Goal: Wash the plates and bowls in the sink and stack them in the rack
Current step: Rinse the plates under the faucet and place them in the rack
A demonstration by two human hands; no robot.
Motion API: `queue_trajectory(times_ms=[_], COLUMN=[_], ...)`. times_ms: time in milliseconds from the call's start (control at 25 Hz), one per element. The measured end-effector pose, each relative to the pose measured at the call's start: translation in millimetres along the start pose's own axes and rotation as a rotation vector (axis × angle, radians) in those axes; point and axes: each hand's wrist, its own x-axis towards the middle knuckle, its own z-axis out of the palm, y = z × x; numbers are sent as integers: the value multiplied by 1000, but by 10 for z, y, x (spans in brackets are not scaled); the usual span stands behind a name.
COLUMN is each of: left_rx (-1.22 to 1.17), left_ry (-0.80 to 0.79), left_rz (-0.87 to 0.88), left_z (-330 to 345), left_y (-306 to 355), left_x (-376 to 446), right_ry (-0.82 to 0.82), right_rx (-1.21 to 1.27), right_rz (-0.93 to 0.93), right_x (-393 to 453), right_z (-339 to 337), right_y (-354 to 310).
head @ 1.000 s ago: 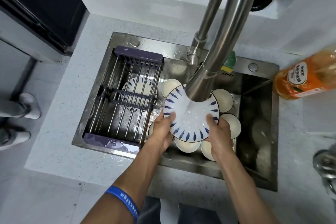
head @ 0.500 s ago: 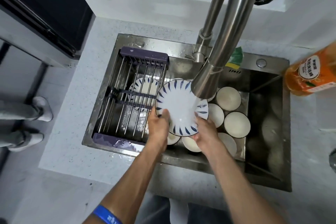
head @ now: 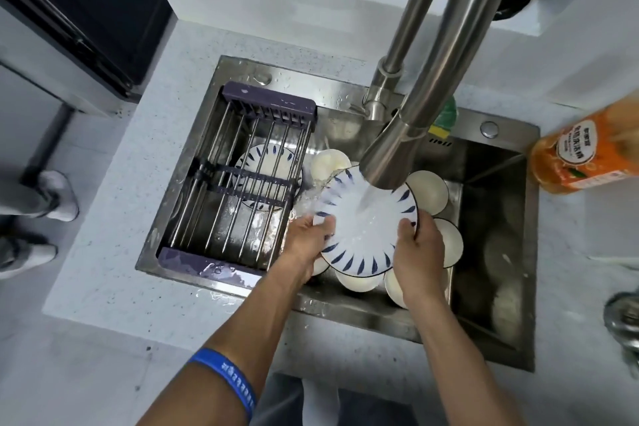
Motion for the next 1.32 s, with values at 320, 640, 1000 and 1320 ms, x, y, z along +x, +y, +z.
queue_trajectory(times_ms=[320, 640, 1000, 1320], left_rx=[34, 157, 194, 190], left_ry=[-8, 70, 12, 121], left_rz=[141, 99, 242, 200], left_z=[57, -103, 5, -94], left_y=[231, 151, 146, 152], left_x=[-213, -283, -253, -152], right_ry=[-169, -228, -676, -77], right_rx=[828, -605, -492, -687], right_rz=[621, -219, -510, -519], right_x=[-5, 38, -28, 345], right_z=[469, 390, 667, 414], right_y=[129, 226, -91, 7])
